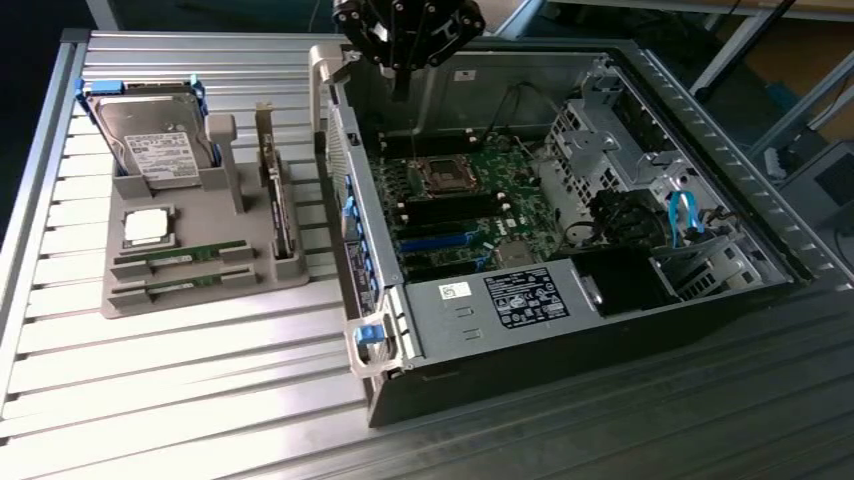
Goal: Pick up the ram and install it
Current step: 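Reach for the ram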
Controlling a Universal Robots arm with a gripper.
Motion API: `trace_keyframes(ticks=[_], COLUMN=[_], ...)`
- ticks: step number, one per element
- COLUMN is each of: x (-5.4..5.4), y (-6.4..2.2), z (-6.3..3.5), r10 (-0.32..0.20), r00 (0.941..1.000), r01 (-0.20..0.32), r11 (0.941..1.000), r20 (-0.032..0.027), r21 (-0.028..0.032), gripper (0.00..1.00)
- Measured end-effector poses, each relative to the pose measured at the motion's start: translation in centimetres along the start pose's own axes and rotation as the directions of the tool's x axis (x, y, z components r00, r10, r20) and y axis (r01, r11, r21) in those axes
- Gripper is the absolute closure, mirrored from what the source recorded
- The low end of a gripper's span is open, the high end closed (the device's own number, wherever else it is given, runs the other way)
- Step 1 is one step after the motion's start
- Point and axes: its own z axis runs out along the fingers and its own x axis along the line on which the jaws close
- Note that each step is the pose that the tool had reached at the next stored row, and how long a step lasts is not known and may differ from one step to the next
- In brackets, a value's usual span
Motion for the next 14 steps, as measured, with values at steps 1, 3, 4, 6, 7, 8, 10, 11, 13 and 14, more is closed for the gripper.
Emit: trace_keyframes(ticks=[1,3,4,6,7,8,10,11,13,14], x=[0.2,0.6,0.8,1.2,1.5,1.8,2.2,2.5,3.2,3.3], y=[-0.02,-0.05,-0.06,-0.09,-0.11,-0.14,-0.17,-0.19,-0.23,-0.25], z=[0.00,-0.02,-0.02,-0.03,-0.04,-0.05,-0.06,-0.07,-0.09,-0.09], r10=[0.000,0.000,0.000,0.000,0.000,0.000,0.000,0.000,0.000,0.000], r00=[1.0000,1.0000,1.0000,1.0000,1.0000,1.0000,1.0000,1.0000,1.0000,1.0000], r01=[0.000,0.000,0.000,0.000,0.000,0.000,0.000,0.000,0.000,0.000], r11=[1.0000,1.0000,1.0000,1.0000,1.0000,1.0000,1.0000,1.0000,1.0000,1.0000], r20=[0.0000,0.0000,0.0000,0.0001,0.0001,0.0001,0.0001,0.0001,0.0001,0.0001], r21=[0.0000,0.0000,0.0001,0.0000,0.0000,0.0000,0.0000,0.0000,0.0000,0.0000], gripper=[0.90,0.90,0.90,0.90,0.90,0.90,0.90,0.90,0.90,0.90])
